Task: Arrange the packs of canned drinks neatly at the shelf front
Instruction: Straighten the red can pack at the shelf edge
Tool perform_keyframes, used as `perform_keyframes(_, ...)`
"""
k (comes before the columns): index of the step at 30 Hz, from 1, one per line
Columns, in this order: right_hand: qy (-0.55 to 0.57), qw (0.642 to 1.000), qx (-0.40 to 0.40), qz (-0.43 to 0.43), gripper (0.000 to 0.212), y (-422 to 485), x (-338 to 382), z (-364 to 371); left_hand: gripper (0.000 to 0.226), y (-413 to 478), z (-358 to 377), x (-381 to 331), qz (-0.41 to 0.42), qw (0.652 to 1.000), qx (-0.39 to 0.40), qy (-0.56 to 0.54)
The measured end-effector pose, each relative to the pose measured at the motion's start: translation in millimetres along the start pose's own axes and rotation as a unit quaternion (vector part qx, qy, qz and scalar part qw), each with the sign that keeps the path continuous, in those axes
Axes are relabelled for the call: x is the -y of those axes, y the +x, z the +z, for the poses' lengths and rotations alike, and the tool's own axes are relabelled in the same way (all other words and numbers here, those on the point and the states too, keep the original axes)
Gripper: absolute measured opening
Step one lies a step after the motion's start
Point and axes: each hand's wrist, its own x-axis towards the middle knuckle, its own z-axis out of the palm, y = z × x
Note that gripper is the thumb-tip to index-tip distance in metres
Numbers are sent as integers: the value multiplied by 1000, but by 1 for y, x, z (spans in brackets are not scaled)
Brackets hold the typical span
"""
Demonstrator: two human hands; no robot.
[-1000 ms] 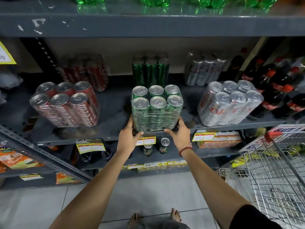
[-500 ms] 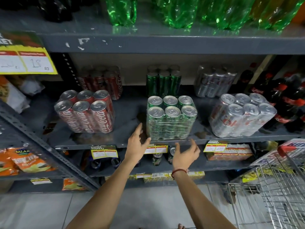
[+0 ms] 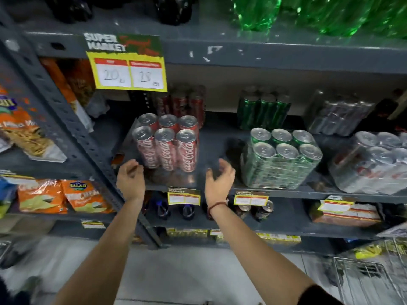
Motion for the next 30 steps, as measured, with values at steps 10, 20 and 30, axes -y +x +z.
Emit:
perform_keyframes(10, -91, 953, 286, 28, 109, 28, 11, 41, 60, 41, 5, -3, -34, 953, 251, 164)
perform_keyframes(20, -157, 938, 310, -22, 93, 28, 3, 30, 74, 40, -4, 4, 13, 937, 298, 180)
perform_keyframes(30, -106, 952, 285, -32, 74, 1, -4, 15, 86, 24, -34, 18, 61, 926, 324, 184)
